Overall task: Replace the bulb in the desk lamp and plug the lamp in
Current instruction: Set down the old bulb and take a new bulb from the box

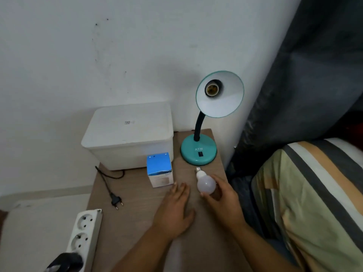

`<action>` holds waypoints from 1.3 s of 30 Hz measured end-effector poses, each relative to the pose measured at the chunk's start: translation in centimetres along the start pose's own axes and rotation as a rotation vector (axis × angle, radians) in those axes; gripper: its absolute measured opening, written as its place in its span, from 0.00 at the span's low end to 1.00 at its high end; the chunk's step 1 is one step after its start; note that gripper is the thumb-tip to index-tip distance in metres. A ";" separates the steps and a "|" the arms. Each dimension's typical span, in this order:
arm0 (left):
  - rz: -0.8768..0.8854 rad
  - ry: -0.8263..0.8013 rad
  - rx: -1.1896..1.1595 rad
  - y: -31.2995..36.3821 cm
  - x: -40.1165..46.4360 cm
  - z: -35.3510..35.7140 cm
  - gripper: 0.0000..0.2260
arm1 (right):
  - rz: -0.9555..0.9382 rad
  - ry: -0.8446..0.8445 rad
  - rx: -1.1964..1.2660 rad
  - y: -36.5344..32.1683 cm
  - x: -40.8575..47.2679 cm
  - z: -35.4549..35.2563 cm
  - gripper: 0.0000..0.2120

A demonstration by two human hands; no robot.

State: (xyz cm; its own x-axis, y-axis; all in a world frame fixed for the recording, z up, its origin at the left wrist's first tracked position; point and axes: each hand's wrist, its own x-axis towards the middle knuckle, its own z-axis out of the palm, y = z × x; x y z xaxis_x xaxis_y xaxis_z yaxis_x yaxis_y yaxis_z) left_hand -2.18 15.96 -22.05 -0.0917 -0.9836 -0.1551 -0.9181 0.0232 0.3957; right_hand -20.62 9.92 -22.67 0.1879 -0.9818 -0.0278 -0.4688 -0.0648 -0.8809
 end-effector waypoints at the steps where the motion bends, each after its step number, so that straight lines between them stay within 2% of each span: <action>1: 0.003 0.000 0.025 -0.2 0.1 0.4 0.35 | 0.002 -0.002 -0.005 0.1 0.0 0.2 0.28; 4: 0.008 0.017 0.072 -0.3 0.1 1.2 0.38 | 0.002 0.002 -0.039 0.3 0.0 0.5 0.30; 9: 0.022 0.135 0.096 -0.8 0.1 2.6 0.33 | -0.070 0.024 -0.089 -0.1 0.0 0.6 0.29; 21: 0.006 0.114 0.088 -0.8 -0.1 2.8 0.33 | -0.004 0.013 -0.076 -0.4 -0.1 0.6 0.38; 27: 0.004 0.060 0.114 -0.5 -0.1 2.0 0.36 | 0.017 -0.005 -0.062 -0.5 -0.3 0.5 0.39; 36: -0.017 0.039 0.033 -0.5 -1.7 1.4 0.33 | 0.040 -0.039 -0.024 -0.9 -0.6 -0.1 0.40; 39: -0.065 0.077 -0.006 -0.5 -3.1 1.4 0.34 | 0.055 -0.025 -0.001 -1.2 -0.9 -0.3 0.44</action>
State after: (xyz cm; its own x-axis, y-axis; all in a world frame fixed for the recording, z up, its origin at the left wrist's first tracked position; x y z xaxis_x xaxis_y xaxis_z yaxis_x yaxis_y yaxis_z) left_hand -1.94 19.28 -23.05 -0.0020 -0.9939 -0.1107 -0.9186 -0.0419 0.3929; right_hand -20.53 10.86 -21.43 0.1836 -0.9790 -0.0882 -0.4796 -0.0109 -0.8774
